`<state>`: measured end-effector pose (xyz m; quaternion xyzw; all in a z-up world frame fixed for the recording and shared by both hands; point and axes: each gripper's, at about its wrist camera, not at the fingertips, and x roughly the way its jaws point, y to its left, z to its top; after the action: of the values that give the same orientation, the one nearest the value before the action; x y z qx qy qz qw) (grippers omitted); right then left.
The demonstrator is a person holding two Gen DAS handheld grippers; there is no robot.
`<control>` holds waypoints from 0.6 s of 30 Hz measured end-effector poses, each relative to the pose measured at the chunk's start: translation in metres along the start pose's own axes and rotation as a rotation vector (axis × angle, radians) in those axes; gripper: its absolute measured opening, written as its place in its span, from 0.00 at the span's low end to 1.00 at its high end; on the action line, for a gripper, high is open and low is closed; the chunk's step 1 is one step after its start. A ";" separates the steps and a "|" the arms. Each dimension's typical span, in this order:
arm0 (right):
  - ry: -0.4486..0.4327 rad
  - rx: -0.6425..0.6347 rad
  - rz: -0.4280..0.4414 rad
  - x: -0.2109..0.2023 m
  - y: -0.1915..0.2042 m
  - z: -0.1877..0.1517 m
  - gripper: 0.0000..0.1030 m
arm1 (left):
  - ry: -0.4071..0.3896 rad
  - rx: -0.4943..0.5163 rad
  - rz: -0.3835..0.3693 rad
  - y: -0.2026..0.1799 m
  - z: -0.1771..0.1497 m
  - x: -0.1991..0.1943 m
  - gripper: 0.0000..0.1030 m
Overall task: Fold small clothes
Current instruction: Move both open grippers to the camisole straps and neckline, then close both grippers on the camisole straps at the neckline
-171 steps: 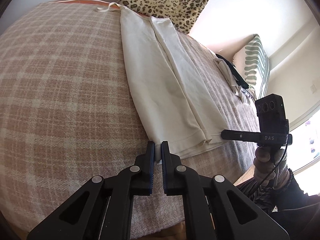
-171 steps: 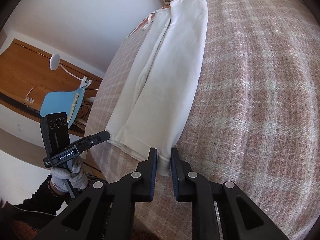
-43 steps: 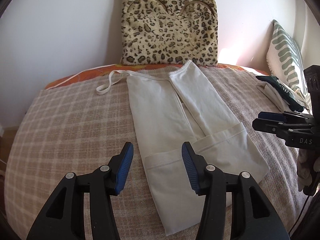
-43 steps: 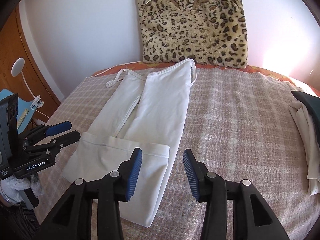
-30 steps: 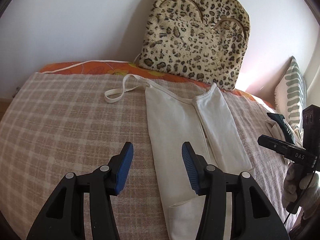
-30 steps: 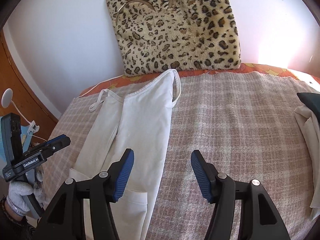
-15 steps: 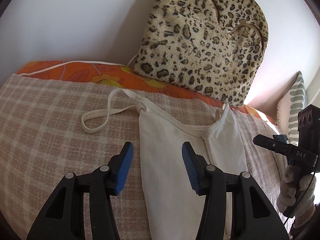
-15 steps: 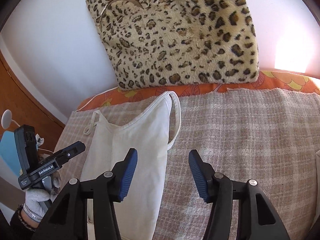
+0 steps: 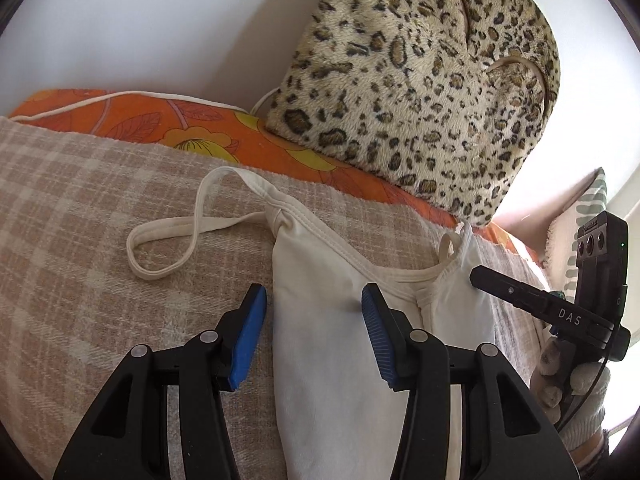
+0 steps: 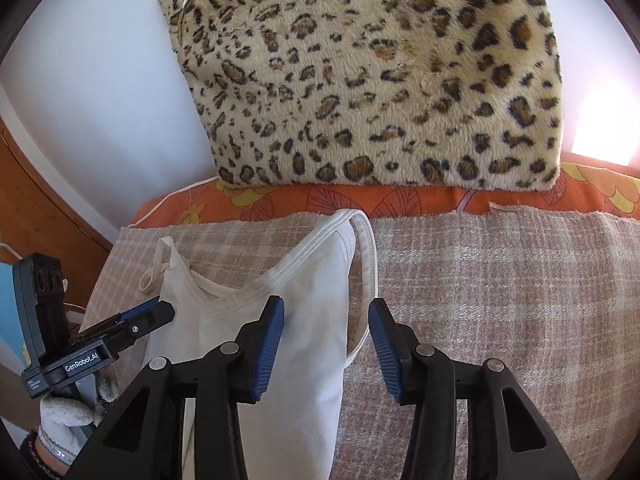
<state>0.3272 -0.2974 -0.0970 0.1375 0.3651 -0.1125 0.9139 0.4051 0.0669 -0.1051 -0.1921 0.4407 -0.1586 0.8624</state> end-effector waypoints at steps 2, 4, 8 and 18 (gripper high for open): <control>0.006 0.000 0.008 0.003 0.001 0.001 0.37 | -0.005 0.005 -0.010 0.000 0.002 0.002 0.37; 0.009 -0.023 -0.009 0.006 0.005 0.002 0.32 | 0.005 0.029 -0.013 -0.003 0.002 0.007 0.22; 0.016 -0.043 -0.012 0.014 0.008 0.003 0.06 | -0.009 0.039 -0.002 -0.003 0.000 0.008 0.09; -0.014 0.002 -0.040 0.022 -0.021 0.002 0.01 | -0.050 0.043 0.052 0.002 0.004 0.007 0.08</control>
<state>0.3373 -0.3198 -0.1142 0.1302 0.3612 -0.1318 0.9139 0.4120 0.0660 -0.1087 -0.1660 0.4205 -0.1405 0.8808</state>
